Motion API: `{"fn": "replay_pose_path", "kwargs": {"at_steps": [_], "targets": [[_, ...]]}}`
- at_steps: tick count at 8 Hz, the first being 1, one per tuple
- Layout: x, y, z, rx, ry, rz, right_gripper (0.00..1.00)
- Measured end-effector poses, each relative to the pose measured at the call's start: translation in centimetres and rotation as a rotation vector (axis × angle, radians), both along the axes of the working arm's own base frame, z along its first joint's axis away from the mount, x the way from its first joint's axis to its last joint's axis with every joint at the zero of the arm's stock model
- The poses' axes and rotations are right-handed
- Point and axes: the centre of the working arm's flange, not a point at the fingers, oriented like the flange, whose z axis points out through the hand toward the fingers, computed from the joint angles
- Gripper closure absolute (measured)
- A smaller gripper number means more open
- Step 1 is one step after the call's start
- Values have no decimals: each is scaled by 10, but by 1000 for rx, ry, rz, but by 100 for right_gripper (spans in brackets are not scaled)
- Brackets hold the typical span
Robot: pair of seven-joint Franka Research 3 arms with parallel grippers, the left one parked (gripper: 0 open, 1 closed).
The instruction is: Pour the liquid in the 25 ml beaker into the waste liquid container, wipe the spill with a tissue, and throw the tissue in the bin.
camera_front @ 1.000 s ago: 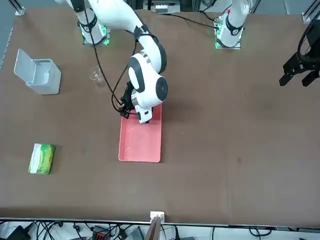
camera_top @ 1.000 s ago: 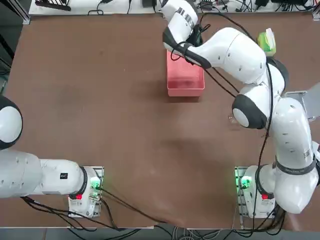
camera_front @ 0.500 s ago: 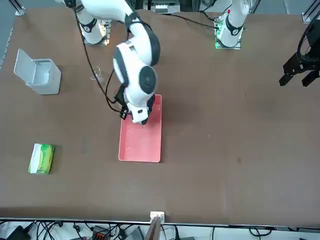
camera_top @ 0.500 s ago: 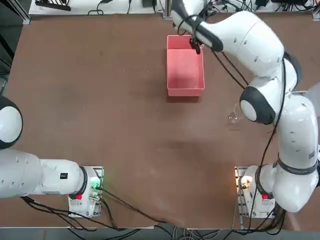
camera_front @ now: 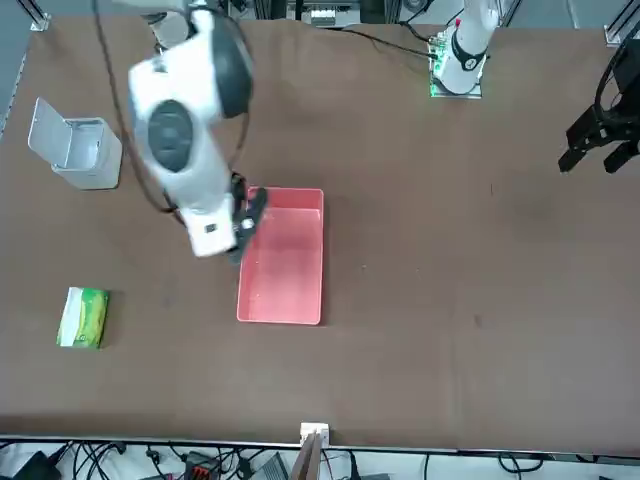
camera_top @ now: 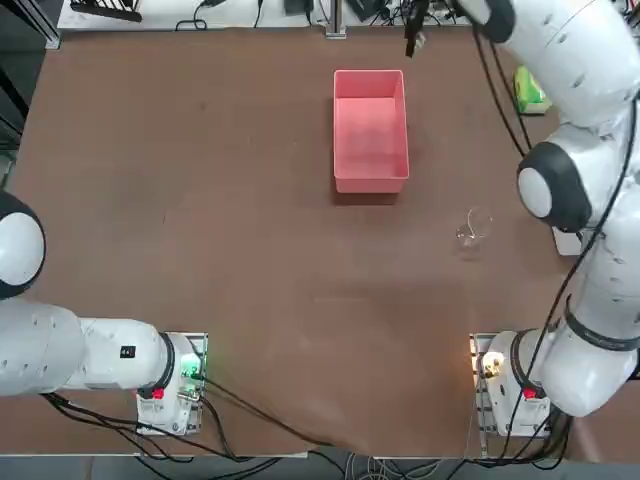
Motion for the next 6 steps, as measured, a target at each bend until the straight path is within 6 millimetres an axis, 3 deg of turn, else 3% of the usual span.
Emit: {"fn": "replay_pose_path", "kwargs": {"at_steps": [2, 4, 6], "targets": [[5, -69, 1, 112, -20, -2, 52], [1, -137, -17, 205, -20, 45, 52], [4, -191, -40, 308, -44, 90, 52]]}}
